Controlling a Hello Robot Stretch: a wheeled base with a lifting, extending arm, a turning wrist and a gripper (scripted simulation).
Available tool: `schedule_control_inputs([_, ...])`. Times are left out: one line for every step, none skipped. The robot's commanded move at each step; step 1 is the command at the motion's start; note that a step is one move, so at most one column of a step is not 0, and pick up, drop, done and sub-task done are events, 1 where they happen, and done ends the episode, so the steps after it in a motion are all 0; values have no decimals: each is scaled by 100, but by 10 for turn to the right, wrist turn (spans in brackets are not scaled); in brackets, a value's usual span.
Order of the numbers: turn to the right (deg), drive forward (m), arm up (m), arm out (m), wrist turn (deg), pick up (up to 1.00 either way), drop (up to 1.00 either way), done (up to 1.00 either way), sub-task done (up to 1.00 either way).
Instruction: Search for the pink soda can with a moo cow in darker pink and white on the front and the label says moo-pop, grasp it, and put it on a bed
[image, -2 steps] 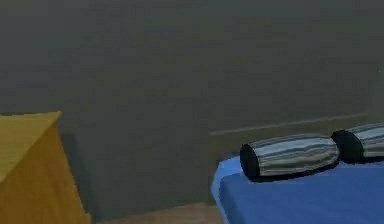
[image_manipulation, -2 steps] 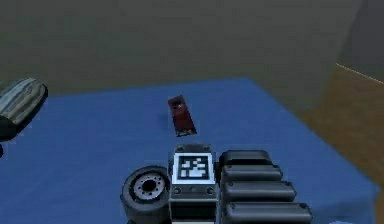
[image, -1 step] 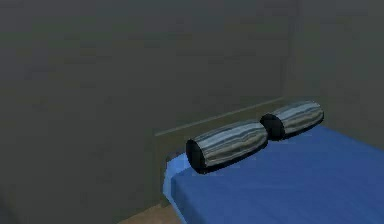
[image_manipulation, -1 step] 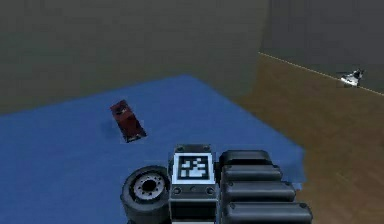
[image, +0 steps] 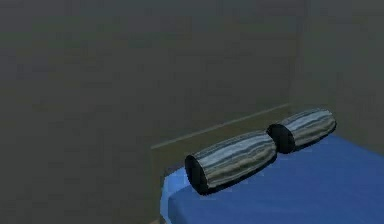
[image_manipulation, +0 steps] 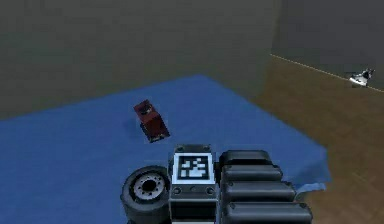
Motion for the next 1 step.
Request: schedule_control_inputs([-450, 0, 0, 0, 0, 0, 0, 0, 0])
